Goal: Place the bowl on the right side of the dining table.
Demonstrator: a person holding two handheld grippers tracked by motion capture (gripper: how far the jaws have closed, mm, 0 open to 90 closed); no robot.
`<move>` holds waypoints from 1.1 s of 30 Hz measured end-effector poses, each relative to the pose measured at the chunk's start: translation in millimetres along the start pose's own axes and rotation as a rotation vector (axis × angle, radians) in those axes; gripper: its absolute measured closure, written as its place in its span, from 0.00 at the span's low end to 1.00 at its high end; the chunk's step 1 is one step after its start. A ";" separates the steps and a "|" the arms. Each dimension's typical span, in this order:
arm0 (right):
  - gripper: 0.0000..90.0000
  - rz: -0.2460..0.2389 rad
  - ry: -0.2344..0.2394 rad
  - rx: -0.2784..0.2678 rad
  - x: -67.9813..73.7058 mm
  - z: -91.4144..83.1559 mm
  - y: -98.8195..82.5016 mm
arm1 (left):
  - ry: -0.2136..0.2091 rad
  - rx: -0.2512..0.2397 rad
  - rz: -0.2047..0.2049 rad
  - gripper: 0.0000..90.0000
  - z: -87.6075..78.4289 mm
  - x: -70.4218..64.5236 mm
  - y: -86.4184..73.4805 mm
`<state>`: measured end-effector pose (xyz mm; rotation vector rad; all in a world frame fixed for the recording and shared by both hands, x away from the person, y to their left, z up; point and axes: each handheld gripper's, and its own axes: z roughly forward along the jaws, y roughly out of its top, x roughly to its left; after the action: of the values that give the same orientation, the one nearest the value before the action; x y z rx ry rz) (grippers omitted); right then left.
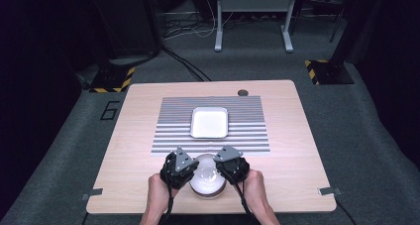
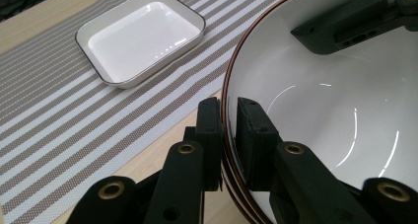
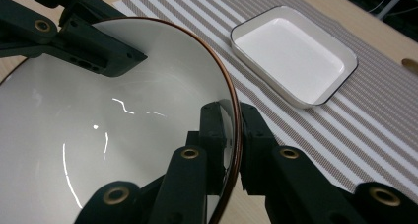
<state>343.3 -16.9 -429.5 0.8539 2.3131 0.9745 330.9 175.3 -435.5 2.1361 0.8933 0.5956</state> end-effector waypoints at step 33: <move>0.83 -0.023 0.003 -0.040 -2.1 -0.5 0.3 | 0.080 -0.069 0.087 0.93 0.8 -8.4 5.1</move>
<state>344.6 -18.5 -428.5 0.8080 2.2928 1.0090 328.1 166.2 -433.1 2.1102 0.8142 0.7504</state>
